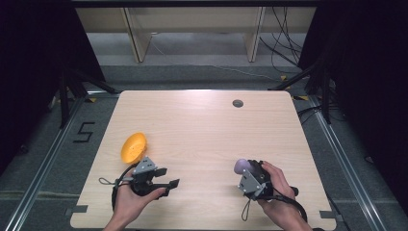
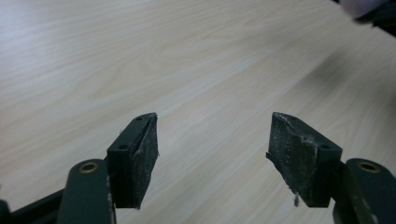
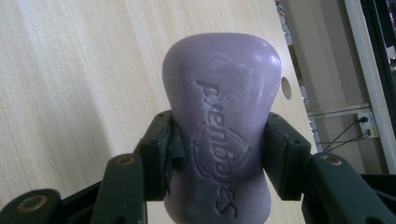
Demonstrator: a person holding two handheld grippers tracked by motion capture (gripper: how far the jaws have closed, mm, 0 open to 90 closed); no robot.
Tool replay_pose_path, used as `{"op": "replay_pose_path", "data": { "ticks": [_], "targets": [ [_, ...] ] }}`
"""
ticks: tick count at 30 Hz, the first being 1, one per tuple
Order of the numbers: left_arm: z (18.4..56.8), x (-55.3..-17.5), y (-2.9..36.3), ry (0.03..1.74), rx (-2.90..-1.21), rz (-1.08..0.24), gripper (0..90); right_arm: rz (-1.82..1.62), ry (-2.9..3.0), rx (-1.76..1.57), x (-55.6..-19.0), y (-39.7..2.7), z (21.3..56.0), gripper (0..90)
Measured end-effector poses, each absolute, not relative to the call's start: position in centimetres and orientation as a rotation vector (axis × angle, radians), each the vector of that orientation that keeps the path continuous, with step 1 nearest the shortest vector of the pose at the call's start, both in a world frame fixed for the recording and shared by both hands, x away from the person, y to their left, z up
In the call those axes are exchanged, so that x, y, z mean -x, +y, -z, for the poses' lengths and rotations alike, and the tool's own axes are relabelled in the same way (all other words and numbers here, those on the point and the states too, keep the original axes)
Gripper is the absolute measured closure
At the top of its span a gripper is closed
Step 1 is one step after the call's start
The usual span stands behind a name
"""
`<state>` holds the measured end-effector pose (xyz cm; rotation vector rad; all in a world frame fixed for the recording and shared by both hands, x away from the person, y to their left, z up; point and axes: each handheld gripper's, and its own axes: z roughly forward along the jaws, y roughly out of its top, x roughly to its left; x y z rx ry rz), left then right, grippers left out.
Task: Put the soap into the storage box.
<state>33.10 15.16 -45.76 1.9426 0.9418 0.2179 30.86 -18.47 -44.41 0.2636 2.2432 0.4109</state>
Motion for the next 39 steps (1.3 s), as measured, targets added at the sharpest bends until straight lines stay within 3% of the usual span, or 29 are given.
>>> {"op": "replay_pose_path", "data": {
  "ticks": [9, 17, 39],
  "targets": [
    [42.4, -35.0, 9.4, 0.802, -1.973, -0.173, 32.8, -0.428, 2.236, -0.237, -30.6, -18.1, 44.2, 50.5],
    [42.2, -35.5, 5.0, 0.756, -1.956, -0.067, 33.0, -0.442, 2.236, -0.266, -30.4, -17.9, 44.3, 50.5],
    [43.2, -37.2, 0.1, 0.752, -1.980, 0.089, 39.3, -0.449, 2.231, -0.266, -30.2, -17.4, 44.4, 50.5]
  ]
}}
